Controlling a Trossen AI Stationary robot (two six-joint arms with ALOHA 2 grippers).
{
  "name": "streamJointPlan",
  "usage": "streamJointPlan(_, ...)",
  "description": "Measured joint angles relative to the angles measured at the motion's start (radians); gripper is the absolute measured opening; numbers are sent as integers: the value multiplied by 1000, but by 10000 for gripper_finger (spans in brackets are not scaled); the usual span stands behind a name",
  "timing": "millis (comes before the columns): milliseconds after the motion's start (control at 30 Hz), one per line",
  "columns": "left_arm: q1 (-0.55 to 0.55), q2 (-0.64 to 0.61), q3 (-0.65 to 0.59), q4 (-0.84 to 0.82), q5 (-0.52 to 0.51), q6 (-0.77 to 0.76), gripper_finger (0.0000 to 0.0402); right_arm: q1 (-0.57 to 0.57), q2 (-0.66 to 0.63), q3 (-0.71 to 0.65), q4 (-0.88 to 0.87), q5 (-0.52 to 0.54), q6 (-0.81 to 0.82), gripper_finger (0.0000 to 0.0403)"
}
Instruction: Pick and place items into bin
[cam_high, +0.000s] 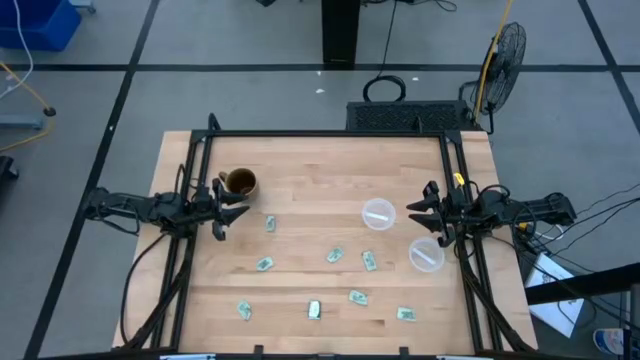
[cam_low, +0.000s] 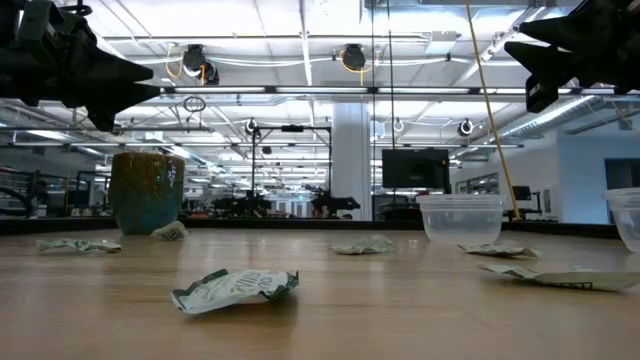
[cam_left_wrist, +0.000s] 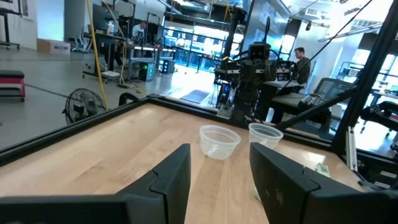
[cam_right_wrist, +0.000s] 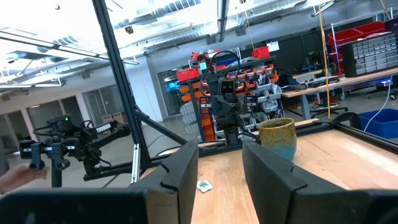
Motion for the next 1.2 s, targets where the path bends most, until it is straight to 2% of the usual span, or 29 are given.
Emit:
streamJointPlan(100, 0, 0, 0, 0, -9, 23, 170, 0, 0, 0, 0, 0, 0, 121)
streamJointPlan(300, -1, 0, -2, 19, -75, 229, 170, 0, 0, 0, 0, 0, 0, 121)
streamJointPlan(400, 0, 0, -2, 20, -79, 269, 170, 0, 0, 0, 0, 0, 0, 121)
streamJointPlan(633, 0, 0, -2, 24, -79, 203, 170, -1, 0, 0, 22, 5, -8, 121)
streamJointPlan(767, 0, 0, -2, 24, -79, 99, 170, -3, 0, 0, 99, 7, -116, 121)
streamJointPlan(900, 0, 0, -2, 26, -79, 94, 170, -3, 0, 0, 126, 9, -153, 121)
streamJointPlan(1033, 0, 0, -2, 27, -79, 92, 170, -3, 0, 0, 144, 87, -155, 121)
streamJointPlan(1200, 0, 0, -2, 24, -99, 93, 170, -3, 16, 0, 86, 178, -245, 121)
